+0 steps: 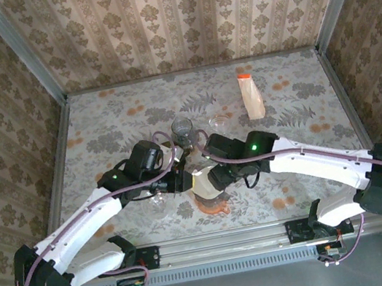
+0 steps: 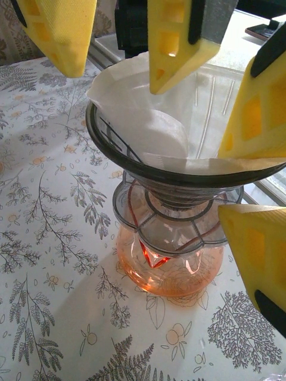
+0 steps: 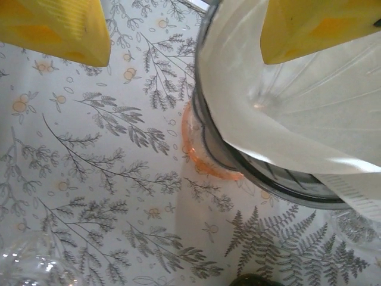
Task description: Place the coffee filter in the dripper
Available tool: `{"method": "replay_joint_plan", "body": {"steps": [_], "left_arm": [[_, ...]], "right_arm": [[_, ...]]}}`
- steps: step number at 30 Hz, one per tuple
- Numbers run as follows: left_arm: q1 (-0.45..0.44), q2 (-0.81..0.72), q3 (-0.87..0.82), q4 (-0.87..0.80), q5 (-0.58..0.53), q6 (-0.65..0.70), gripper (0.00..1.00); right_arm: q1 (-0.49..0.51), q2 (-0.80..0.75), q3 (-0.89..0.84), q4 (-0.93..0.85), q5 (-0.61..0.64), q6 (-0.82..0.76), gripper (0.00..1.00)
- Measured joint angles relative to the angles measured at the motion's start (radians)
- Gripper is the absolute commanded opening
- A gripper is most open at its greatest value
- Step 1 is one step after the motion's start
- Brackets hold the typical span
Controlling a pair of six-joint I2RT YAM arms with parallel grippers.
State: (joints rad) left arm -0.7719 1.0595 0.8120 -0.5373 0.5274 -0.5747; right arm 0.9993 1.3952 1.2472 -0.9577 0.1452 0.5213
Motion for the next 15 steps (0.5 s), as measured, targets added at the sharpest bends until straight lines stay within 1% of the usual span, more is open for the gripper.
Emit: {"method": "replay_joint_plan", "body": {"steps": [8, 15], "left_arm": [[0.0, 0.0, -0.001, 0.003, 0.0, 0.0, 0.26], [0.0, 0.0, -0.001, 0.005, 0.002, 0.0, 0.25]], "right_arm": [[0.0, 0.124, 0.004, 0.055, -0.058, -0.028, 0.68], [-0.001, 0.156, 0.004, 0.075, -0.072, -0.029, 0.67]]}}
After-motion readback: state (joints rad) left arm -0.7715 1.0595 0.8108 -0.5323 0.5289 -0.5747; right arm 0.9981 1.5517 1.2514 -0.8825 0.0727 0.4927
